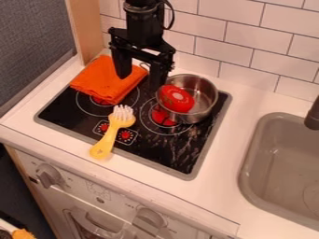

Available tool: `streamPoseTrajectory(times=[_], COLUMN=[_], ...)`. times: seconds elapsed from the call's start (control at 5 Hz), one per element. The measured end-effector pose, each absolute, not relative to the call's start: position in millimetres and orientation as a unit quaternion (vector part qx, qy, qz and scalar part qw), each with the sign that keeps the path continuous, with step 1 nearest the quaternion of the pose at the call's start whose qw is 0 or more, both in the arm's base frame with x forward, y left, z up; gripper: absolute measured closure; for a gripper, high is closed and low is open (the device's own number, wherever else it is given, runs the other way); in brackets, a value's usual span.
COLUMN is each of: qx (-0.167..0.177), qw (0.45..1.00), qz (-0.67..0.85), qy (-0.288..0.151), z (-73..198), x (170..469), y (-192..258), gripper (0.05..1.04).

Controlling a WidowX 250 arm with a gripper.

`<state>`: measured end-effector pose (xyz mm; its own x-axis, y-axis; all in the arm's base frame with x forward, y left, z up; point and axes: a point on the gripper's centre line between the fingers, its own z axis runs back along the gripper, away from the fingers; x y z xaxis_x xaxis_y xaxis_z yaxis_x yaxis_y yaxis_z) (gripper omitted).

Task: Move the orange towel on the lower part of stove

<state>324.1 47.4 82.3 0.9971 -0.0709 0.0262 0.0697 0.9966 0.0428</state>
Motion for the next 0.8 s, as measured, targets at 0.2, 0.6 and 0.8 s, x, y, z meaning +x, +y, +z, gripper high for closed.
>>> streamPoseTrajectory(times=[0.2,0.6,0.8], qx=[0.018,0.043,0.061], qw=[0.999,0.999,0.998], qz=[-0.036,0.001,0.009], qy=[0.001,-0.001,-0.018], z=[72,44,38], x=[323,345,355], y=[47,126,157], gripper=[0.083,0.083,0.083])
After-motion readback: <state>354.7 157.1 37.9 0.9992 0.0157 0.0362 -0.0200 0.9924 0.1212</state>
